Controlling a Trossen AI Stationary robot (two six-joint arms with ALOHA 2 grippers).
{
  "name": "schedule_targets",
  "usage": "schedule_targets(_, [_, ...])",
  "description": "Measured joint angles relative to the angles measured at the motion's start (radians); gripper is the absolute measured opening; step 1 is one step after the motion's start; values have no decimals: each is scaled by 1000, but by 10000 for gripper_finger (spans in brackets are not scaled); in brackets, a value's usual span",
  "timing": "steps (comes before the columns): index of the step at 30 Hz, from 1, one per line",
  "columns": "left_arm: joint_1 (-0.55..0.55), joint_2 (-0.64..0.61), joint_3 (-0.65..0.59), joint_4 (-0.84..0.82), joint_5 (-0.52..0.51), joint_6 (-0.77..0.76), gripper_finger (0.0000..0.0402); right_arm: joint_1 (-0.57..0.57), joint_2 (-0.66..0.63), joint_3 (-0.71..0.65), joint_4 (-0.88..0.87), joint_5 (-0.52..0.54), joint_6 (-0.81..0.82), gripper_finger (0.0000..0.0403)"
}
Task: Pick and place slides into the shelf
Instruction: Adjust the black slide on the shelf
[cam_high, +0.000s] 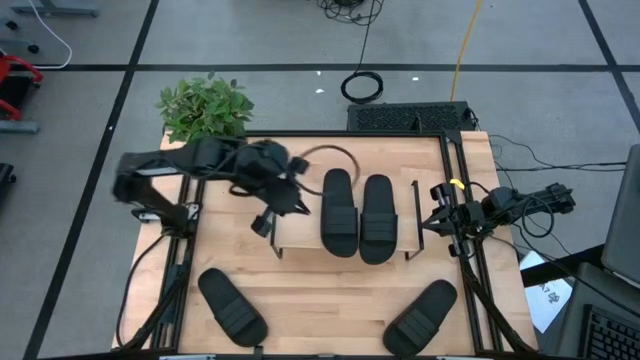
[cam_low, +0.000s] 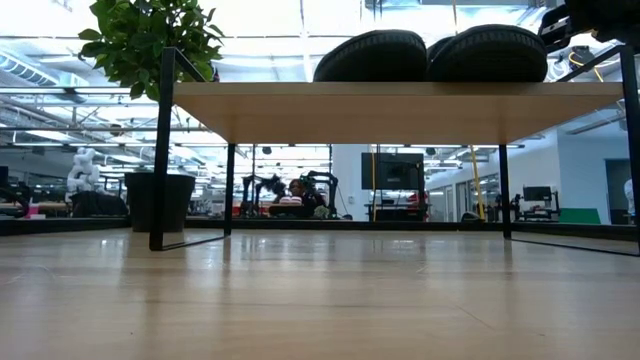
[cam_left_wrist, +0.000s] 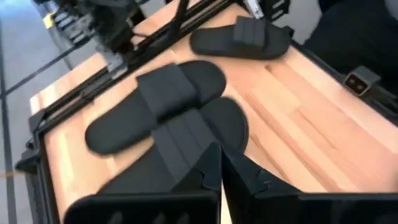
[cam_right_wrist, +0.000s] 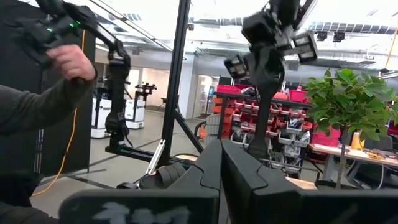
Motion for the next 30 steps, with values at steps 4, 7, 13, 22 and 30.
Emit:
schedule_targets(4, [18,-225,-411,343,-4,-53,9,0,0,0,-5,0,-4,0])
schedule_targets(7, [15,-365,-718,725,9,-122,8,0,0,0,-14,0,-5,0])
schedule_targets(13, [-32,-498,-1129,1333,212,-155,1,0,0,0,-48,0,-26,0])
schedule_targets(22, [-46,-497,-1526,1893,174,-148,1,0,0,-51,18,32,-111,0])
schedule_targets(30, [-46,-497,-1698,2076,70,-241,0,-2,0,-69,45,112,-146,0])
